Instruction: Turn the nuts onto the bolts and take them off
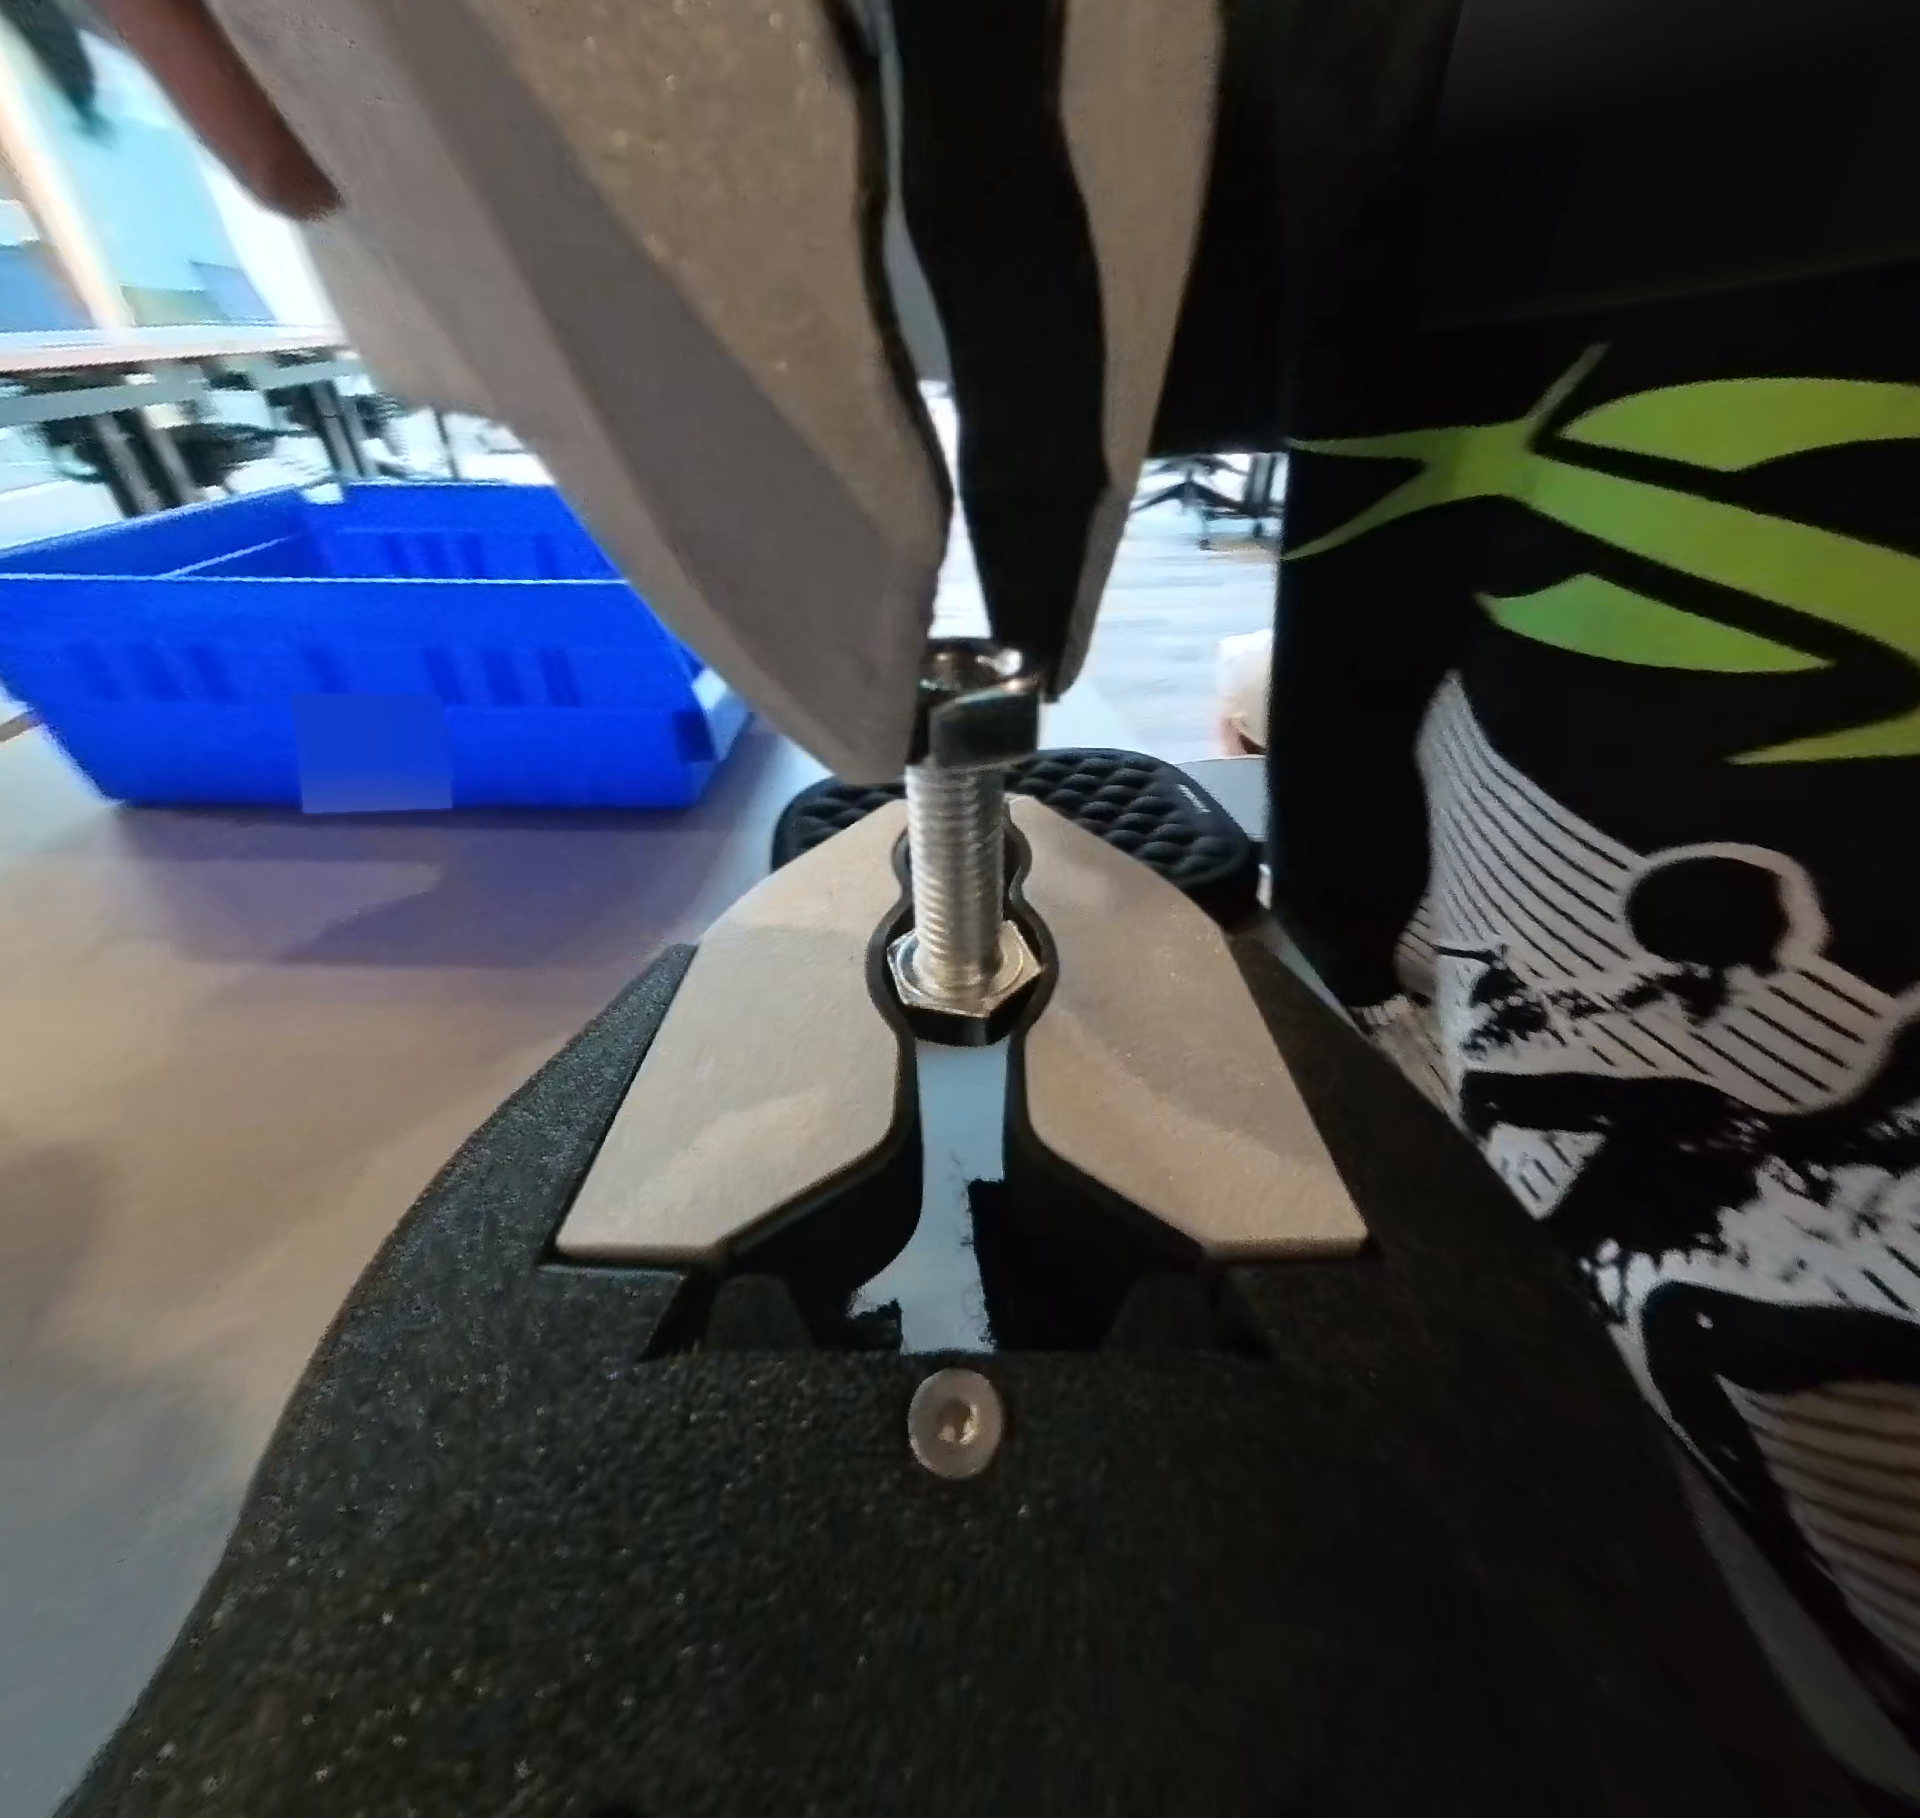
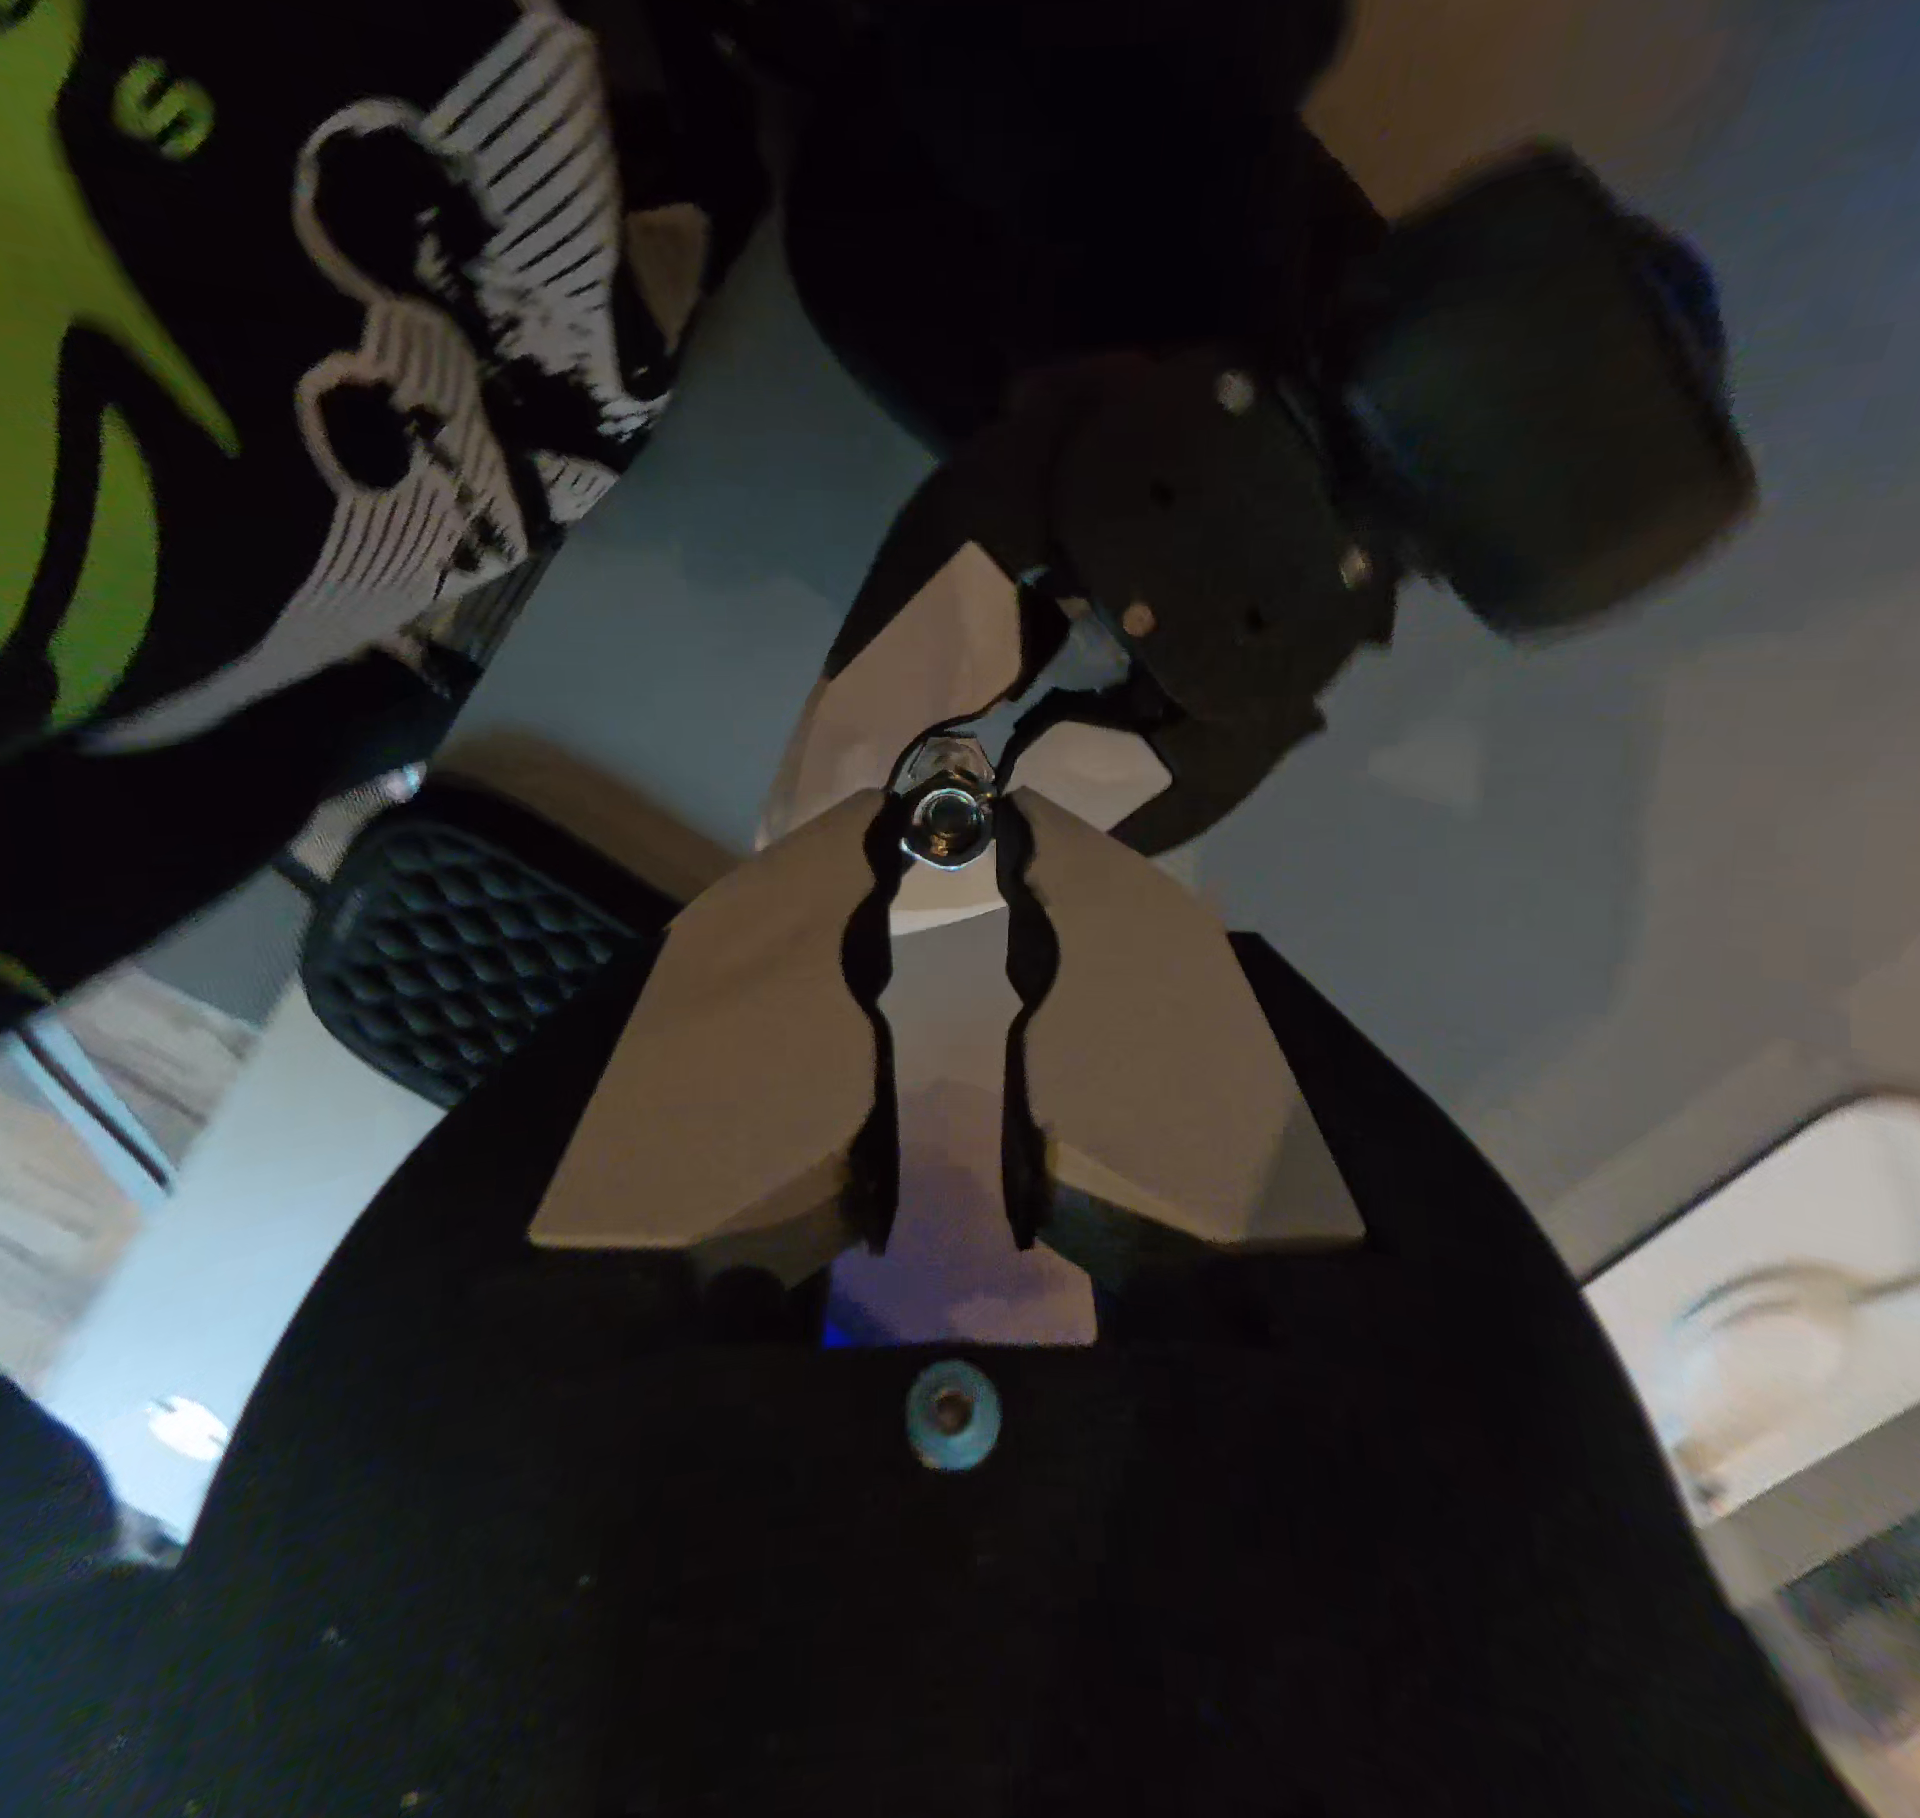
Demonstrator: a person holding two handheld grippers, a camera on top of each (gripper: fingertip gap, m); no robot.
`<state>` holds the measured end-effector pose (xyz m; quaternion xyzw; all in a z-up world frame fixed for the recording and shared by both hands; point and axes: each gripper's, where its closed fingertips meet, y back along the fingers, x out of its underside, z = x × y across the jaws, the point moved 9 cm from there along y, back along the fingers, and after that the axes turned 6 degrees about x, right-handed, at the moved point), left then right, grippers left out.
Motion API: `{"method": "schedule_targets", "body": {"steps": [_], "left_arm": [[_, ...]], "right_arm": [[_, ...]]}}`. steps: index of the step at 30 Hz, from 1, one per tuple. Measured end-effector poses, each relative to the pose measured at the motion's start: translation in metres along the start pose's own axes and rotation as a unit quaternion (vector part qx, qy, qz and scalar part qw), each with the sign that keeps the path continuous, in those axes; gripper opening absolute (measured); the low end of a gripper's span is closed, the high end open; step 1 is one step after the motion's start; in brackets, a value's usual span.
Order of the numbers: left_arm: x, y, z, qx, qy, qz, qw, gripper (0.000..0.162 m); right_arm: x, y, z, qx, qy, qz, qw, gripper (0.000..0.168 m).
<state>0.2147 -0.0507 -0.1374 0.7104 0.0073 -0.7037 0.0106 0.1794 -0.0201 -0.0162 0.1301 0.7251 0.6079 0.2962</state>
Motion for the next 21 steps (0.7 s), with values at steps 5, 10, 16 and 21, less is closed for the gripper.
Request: {"method": "schedule_targets", "body": {"steps": [5,10,16,21], "left_arm": [[-0.002,0.005,0.005,-0.053,0.022,-0.02,0.998,0.012],[-0.001,0.003,0.007,-0.091,0.024,-0.006,0.996,0.011],[-0.001,0.002,0.008,-0.099,0.023,0.0,0.995,0.011],[-0.002,0.003,0.008,-0.101,0.017,0.001,0.995,0.011]], "right_arm": [[0.006,0.004,-0.001,0.053,-0.123,-0.004,0.991,0.017],[0.012,0.003,0.001,0.076,-0.216,-0.008,0.973,0.017],[0.013,0.004,0.0,0.076,-0.276,-0.009,0.958,0.017],[0.014,0.001,0.002,0.071,-0.305,-0.014,0.95,0.017]]}}
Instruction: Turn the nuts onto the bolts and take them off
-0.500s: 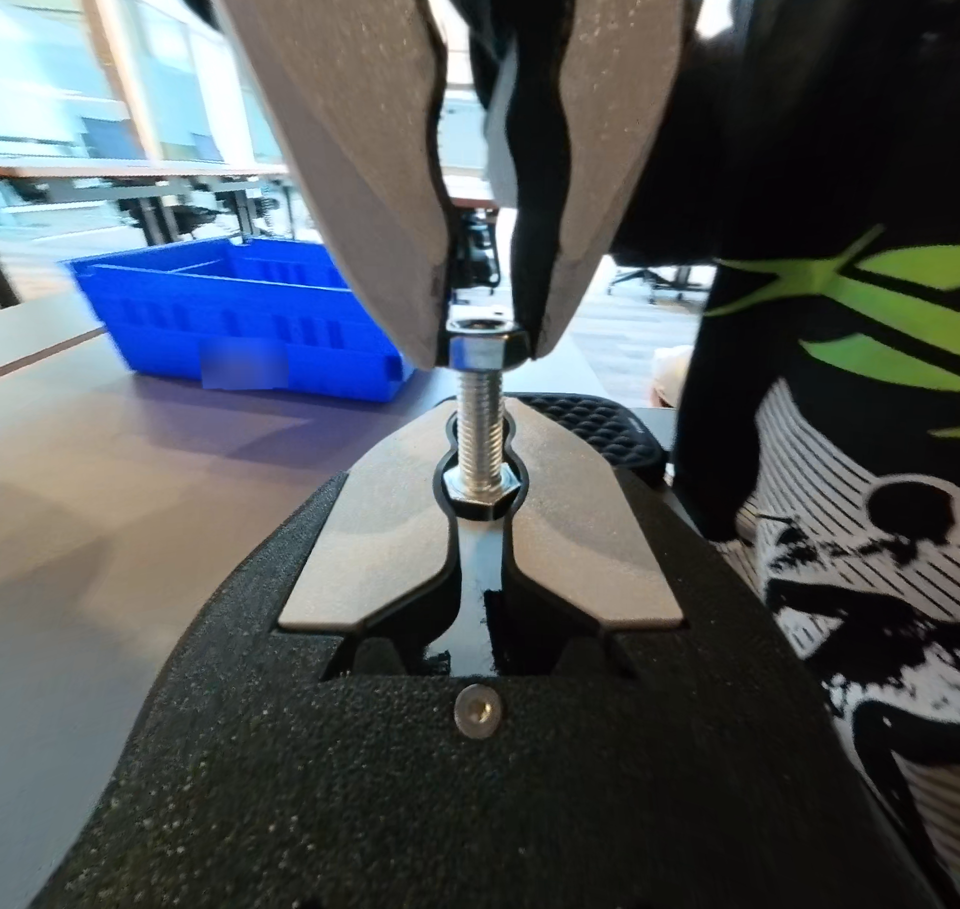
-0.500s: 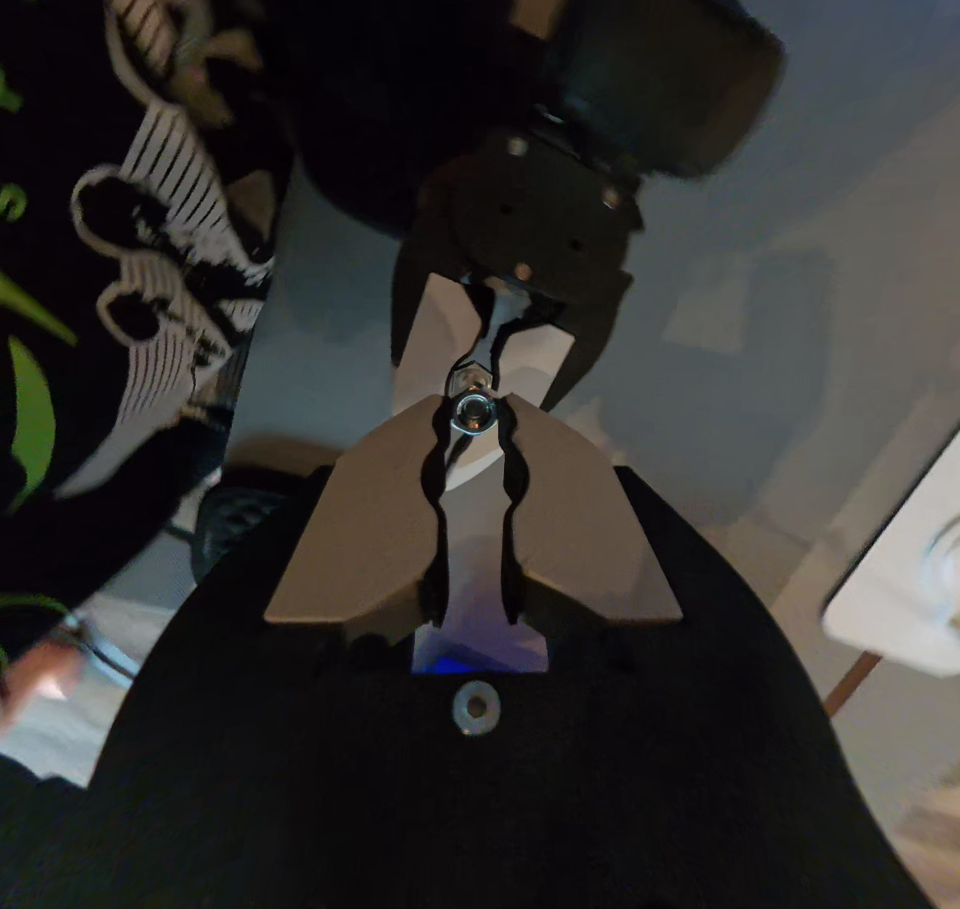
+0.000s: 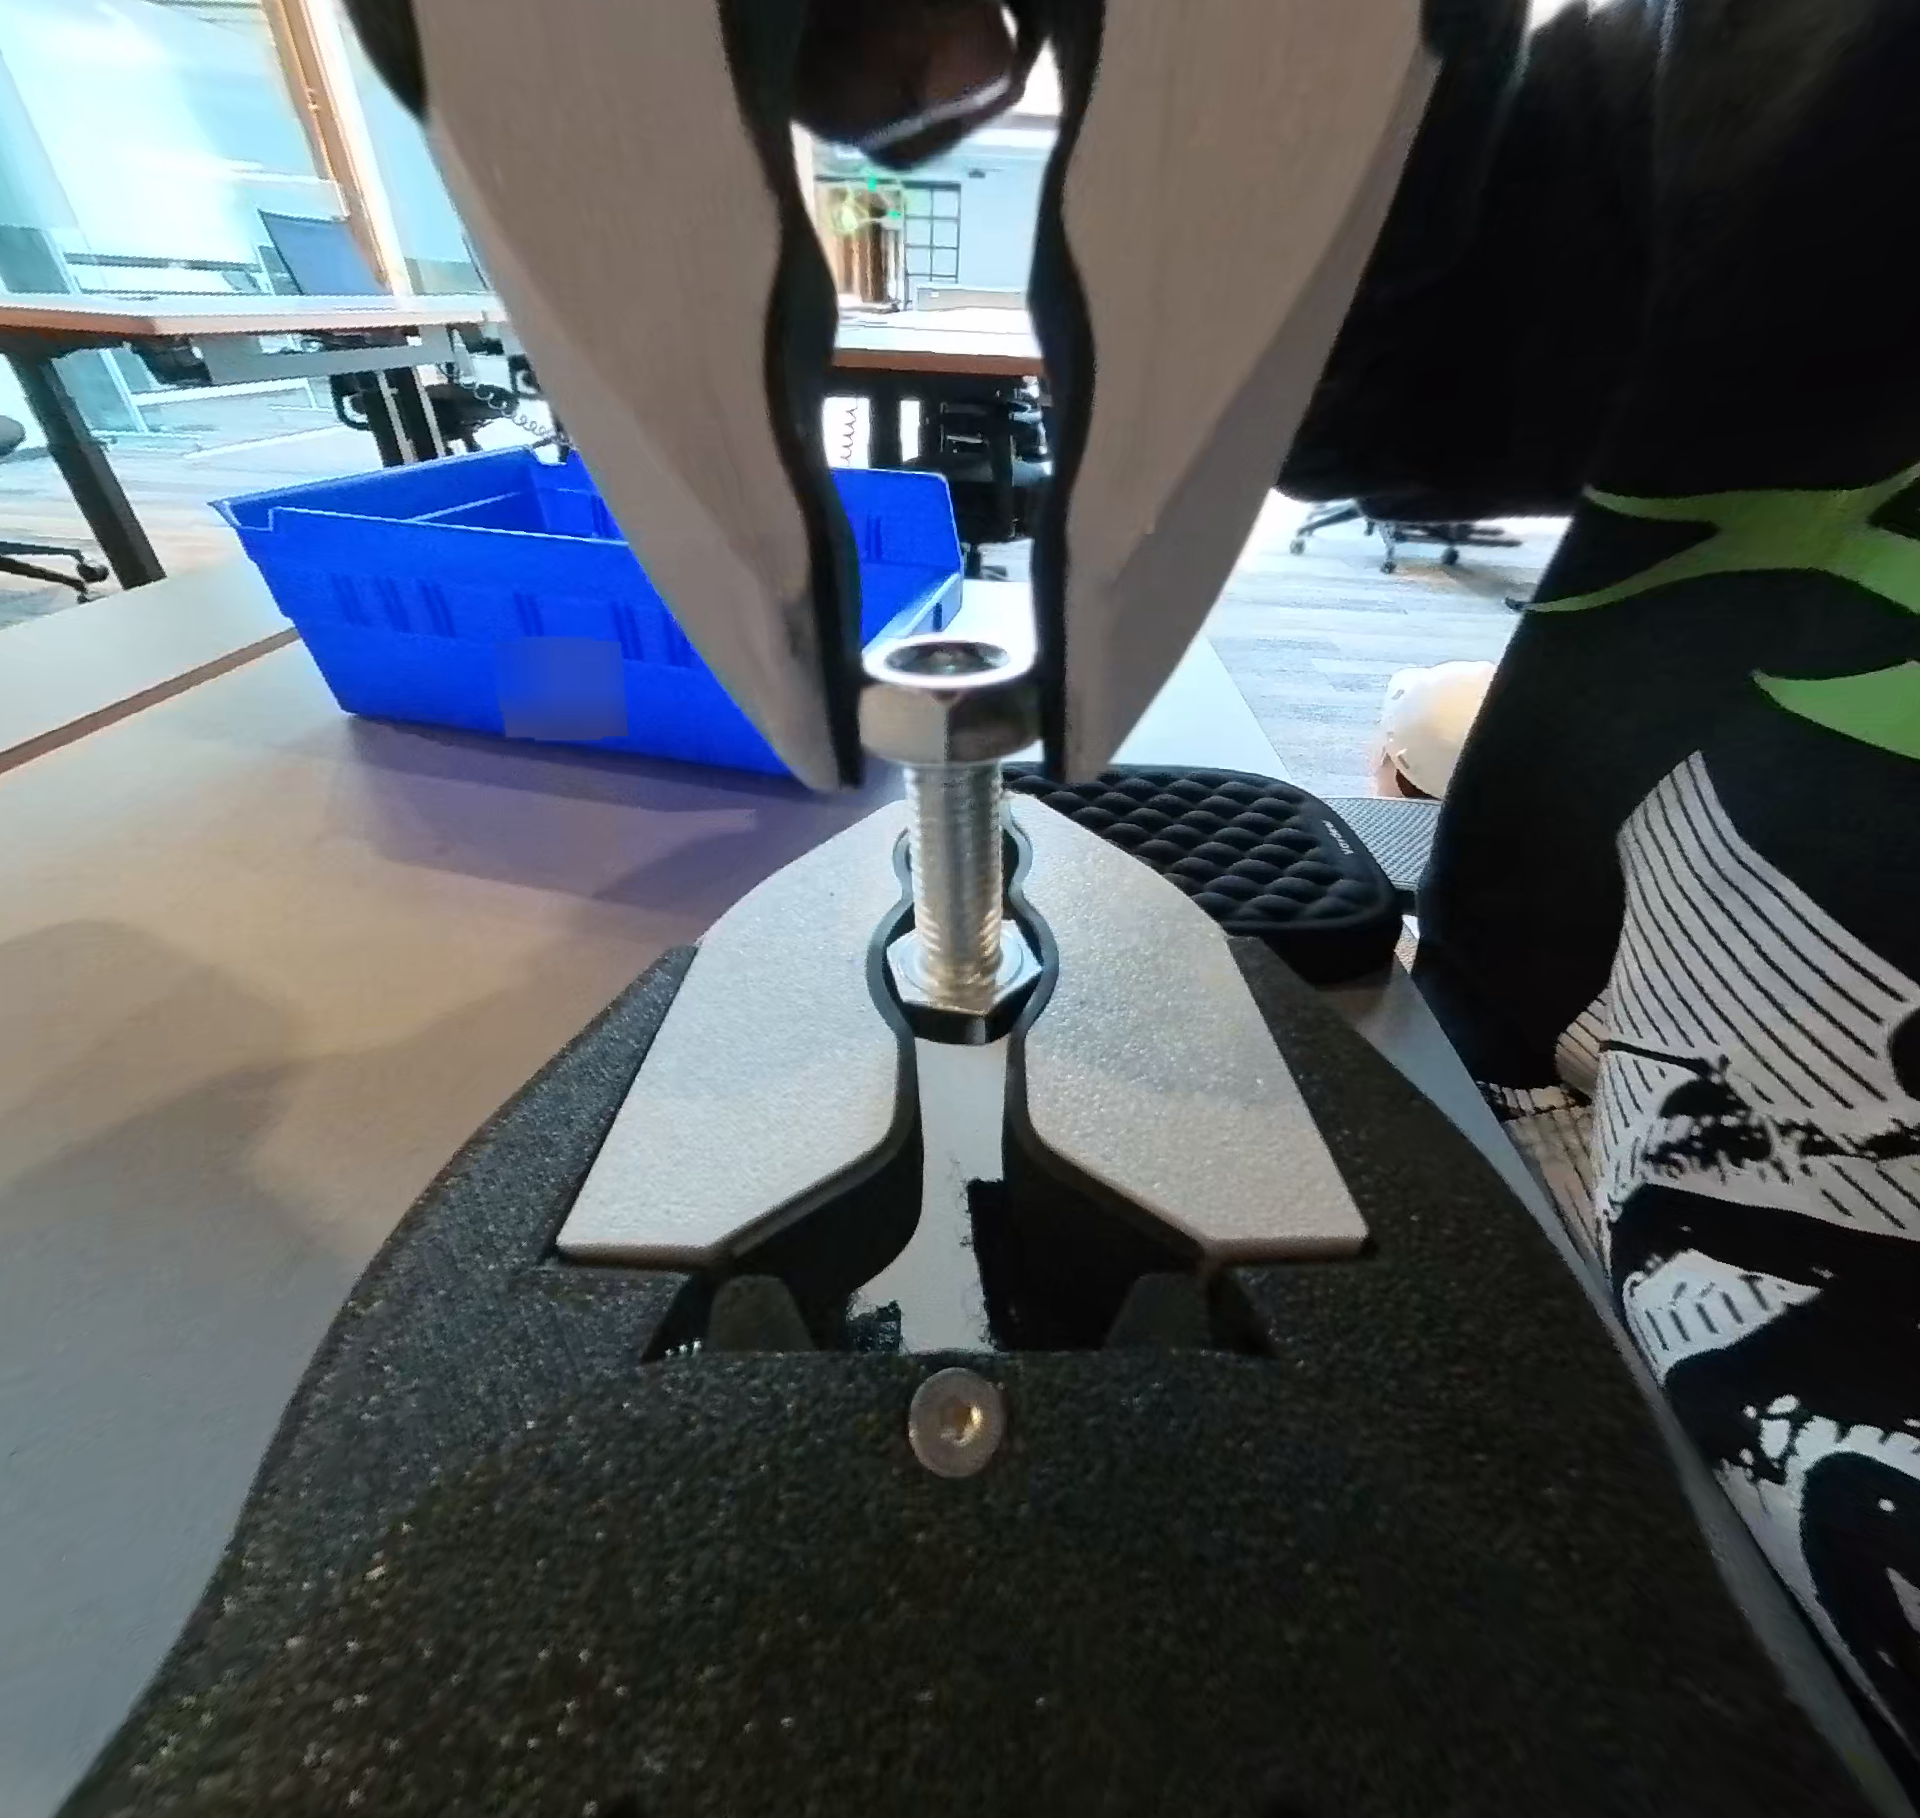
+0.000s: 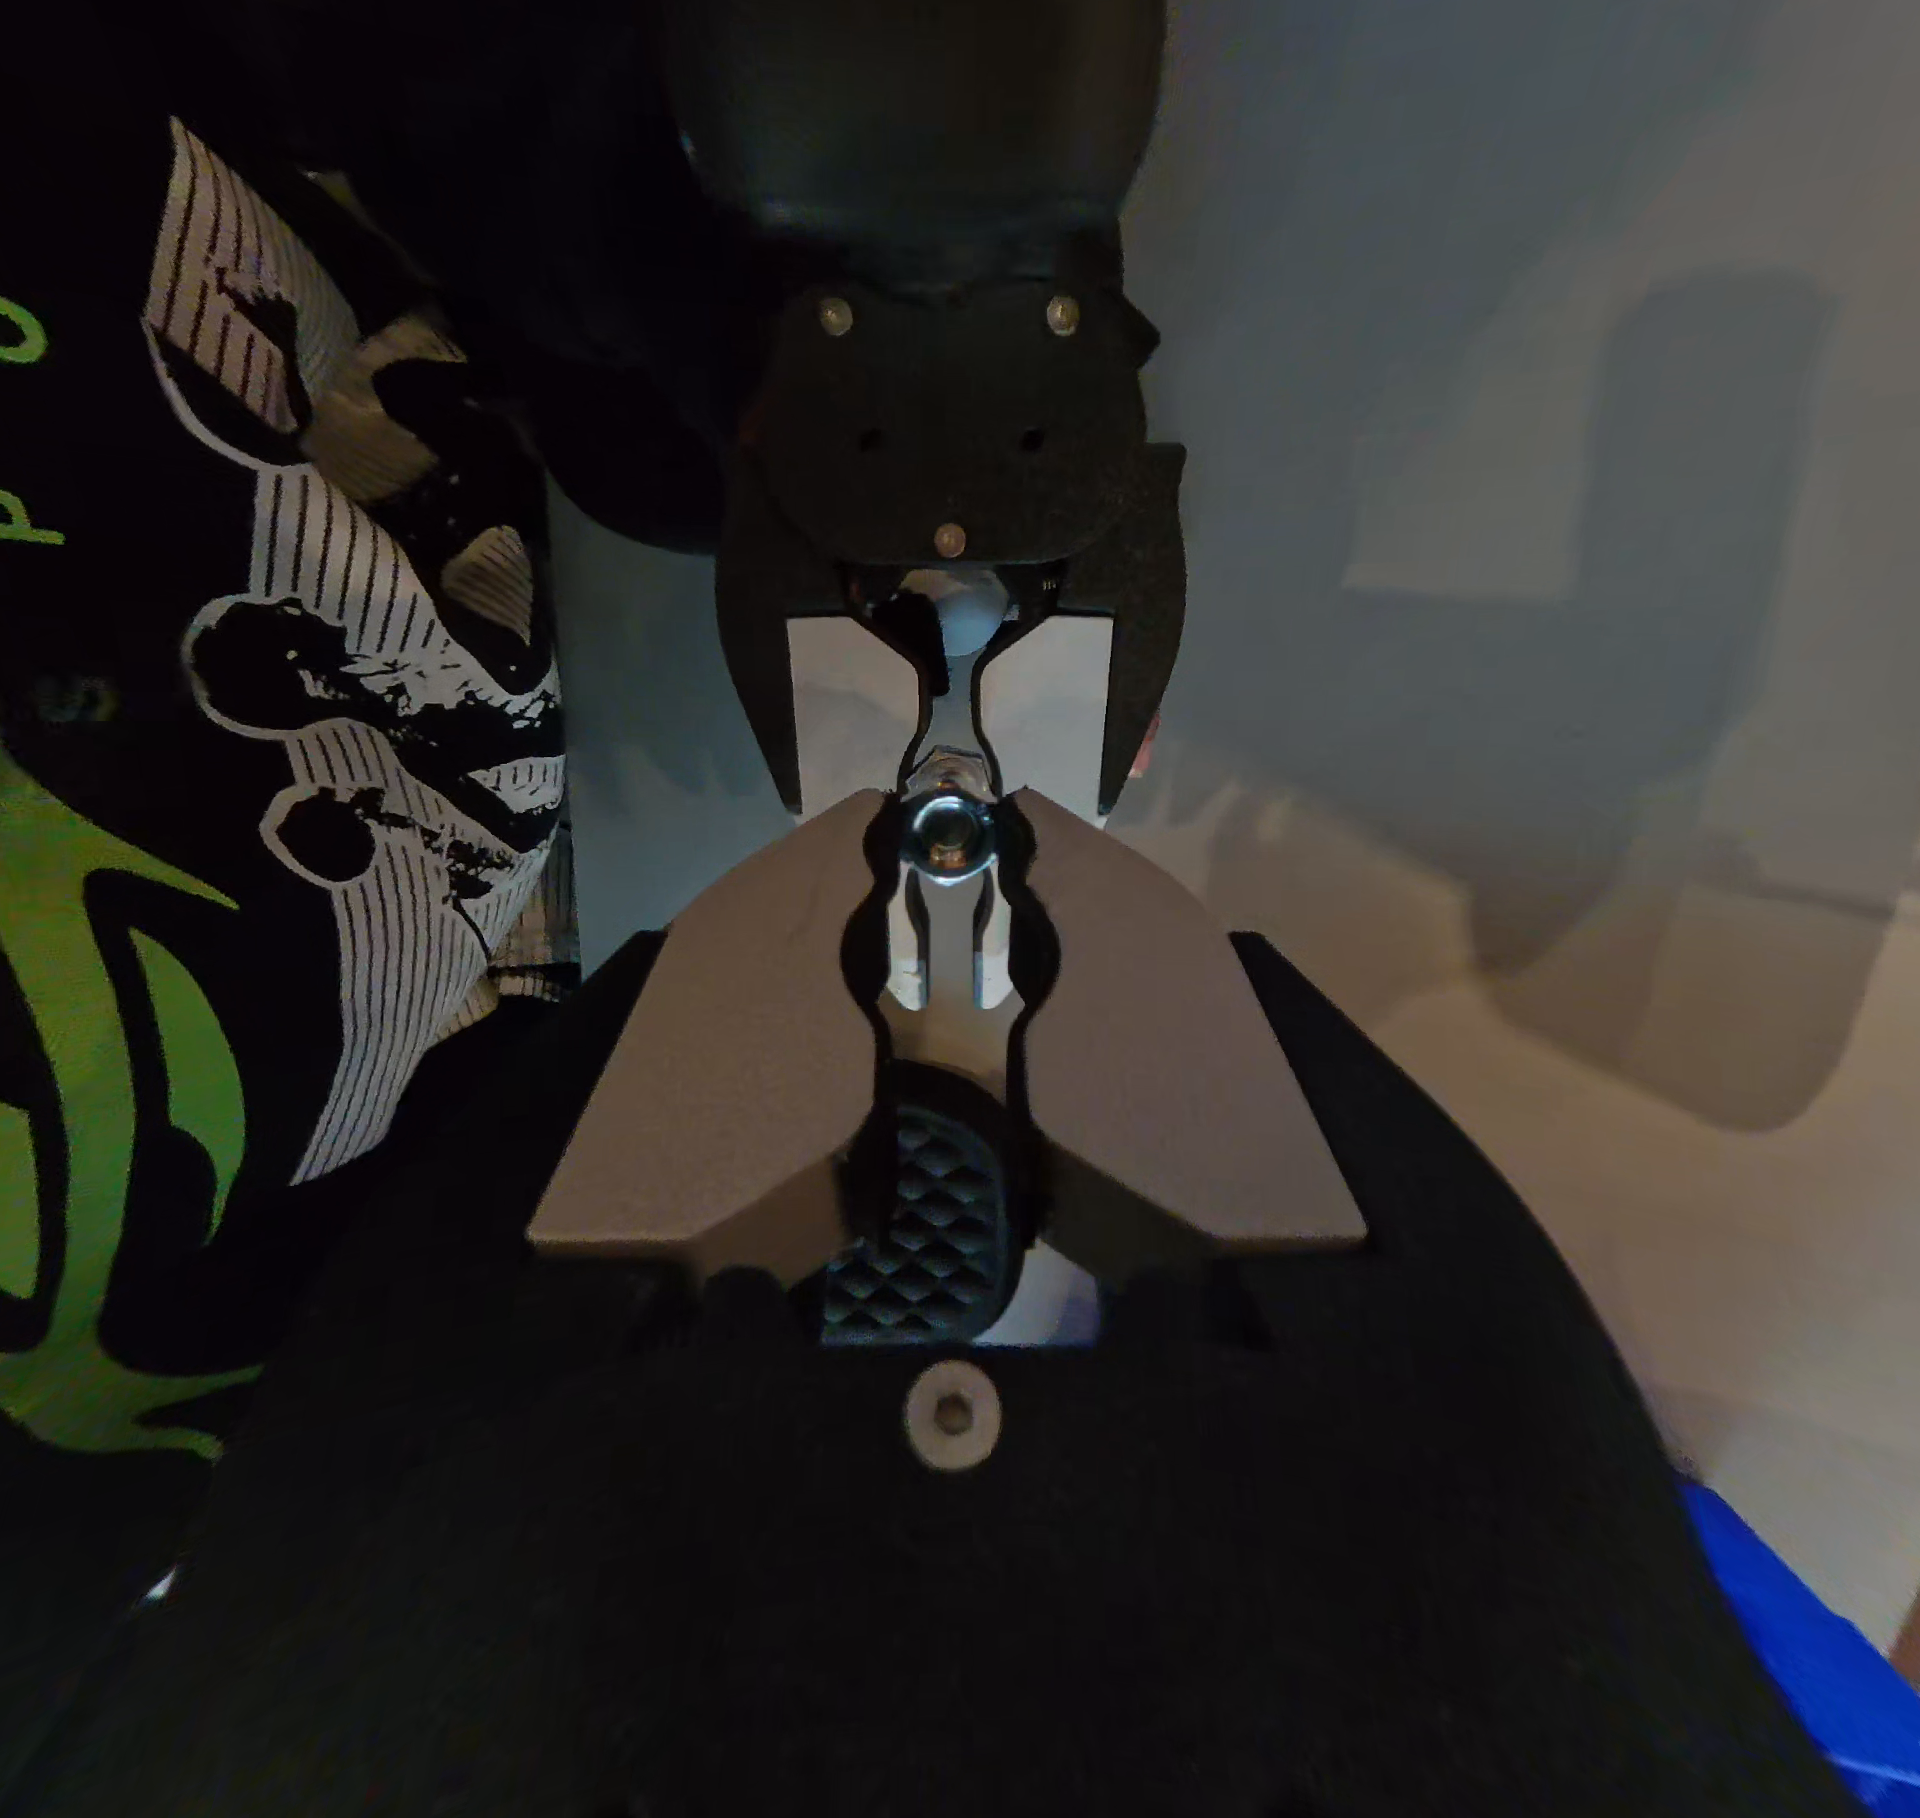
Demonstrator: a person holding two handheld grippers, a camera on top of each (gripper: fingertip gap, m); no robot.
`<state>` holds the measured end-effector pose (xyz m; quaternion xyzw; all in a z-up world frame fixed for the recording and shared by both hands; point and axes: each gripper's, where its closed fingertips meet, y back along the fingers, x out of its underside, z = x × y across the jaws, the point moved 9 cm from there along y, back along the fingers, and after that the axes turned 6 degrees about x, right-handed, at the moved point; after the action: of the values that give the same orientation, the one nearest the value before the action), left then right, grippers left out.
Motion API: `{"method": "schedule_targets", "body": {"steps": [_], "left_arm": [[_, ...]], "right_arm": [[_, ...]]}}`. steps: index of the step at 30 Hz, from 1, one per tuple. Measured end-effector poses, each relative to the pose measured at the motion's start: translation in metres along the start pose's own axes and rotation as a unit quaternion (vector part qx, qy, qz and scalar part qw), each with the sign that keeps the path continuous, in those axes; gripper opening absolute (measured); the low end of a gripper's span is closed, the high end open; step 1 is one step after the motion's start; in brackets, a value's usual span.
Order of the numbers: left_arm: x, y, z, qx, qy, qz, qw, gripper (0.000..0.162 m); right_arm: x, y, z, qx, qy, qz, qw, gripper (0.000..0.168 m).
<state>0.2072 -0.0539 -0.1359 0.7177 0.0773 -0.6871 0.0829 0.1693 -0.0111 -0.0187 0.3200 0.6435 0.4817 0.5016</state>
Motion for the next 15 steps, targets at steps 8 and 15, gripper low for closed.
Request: {"method": "schedule_targets", "body": {"steps": [8,15], "left_arm": [[-0.001,0.002,0.0,0.001,-0.003,-0.001,1.0,0.011],[-0.001,0.005,0.0,0.003,0.0,-0.01,1.0,0.011]], "right_arm": [[0.003,0.004,0.003,-0.005,-0.039,-0.052,0.998,0.046],[0.022,0.019,-0.004,0.023,-0.055,-0.163,0.985,0.046]]}}
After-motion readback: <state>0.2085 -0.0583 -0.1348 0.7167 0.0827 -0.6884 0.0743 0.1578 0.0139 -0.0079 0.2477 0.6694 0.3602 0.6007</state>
